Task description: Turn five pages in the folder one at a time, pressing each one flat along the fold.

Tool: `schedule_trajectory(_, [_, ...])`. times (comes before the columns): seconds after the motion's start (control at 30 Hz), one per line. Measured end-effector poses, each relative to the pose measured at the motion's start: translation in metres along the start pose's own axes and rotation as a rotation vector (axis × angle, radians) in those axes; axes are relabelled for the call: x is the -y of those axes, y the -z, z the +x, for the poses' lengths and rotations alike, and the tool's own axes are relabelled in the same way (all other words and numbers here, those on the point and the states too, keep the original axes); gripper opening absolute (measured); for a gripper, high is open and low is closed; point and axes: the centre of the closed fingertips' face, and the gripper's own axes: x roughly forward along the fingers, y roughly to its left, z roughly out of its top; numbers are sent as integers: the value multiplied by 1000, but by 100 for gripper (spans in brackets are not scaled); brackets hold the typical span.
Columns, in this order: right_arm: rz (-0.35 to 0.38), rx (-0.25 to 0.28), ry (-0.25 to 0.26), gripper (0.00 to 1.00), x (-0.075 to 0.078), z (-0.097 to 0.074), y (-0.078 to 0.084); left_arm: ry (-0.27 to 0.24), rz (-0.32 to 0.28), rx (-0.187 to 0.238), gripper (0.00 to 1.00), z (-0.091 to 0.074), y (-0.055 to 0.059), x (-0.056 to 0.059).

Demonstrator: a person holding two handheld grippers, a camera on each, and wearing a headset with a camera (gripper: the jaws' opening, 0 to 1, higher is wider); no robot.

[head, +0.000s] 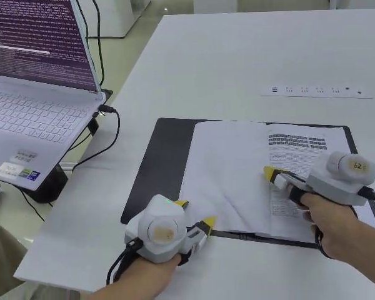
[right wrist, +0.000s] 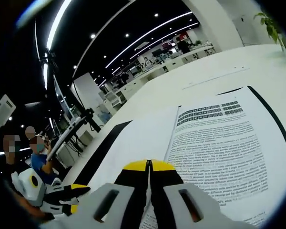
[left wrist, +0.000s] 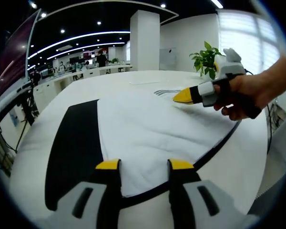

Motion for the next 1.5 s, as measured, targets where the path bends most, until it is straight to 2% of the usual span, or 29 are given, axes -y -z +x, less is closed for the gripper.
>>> schedule_trajectory(0.23, [10, -9, 8, 0, 8, 13, -1, -5, -5, 7, 37, 1, 0, -1])
schedule_trajectory(0.4, [29, 3, 8, 0, 12, 20, -8, -11, -8, 12, 36, 1, 0, -3])
schedule_trajectory(0.67, [60, 16, 15, 0, 8, 28, -18, -8, -14, 21, 35, 1, 1, -4])
schedule_trajectory(1.0, [58, 24, 23, 0, 9, 38, -30, -9, -21, 33, 35, 1, 1, -5])
schedule_trajectory(1.5, [61, 39, 34, 0, 21, 62, -50, -11, -26, 37, 35, 2, 1, -4])
